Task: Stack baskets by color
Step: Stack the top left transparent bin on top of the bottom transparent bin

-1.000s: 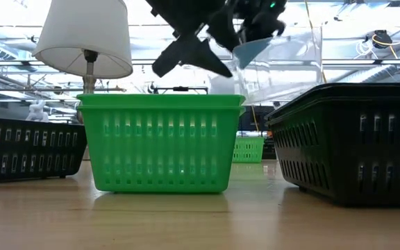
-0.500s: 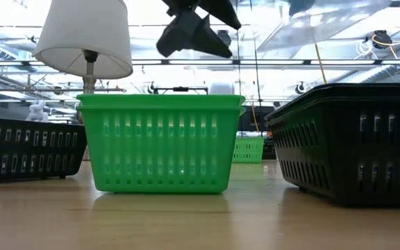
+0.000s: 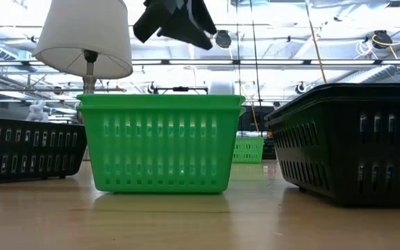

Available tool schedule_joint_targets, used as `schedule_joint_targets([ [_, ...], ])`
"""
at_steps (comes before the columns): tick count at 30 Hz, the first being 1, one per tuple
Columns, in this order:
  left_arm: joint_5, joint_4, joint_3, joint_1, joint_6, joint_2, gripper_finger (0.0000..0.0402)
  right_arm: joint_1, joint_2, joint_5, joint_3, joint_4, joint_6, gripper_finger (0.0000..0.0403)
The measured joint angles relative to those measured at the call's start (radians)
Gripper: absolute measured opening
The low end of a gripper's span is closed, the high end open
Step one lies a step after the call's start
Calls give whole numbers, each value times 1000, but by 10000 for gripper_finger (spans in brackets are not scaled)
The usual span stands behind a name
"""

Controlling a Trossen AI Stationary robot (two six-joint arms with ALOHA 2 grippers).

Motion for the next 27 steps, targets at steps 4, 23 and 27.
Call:
schedule_joint_targets([
  [4,12,-34,0,1,-55,-19,192,98,-1,15,0,-20,101,0],
  [23,69,-115,0,9,-114,-26,154,536,34,252,0,-80,409,0],
  [27,88,-115,0,17,-119,-26,152,594,43,287,-34,-78,454,0],
])
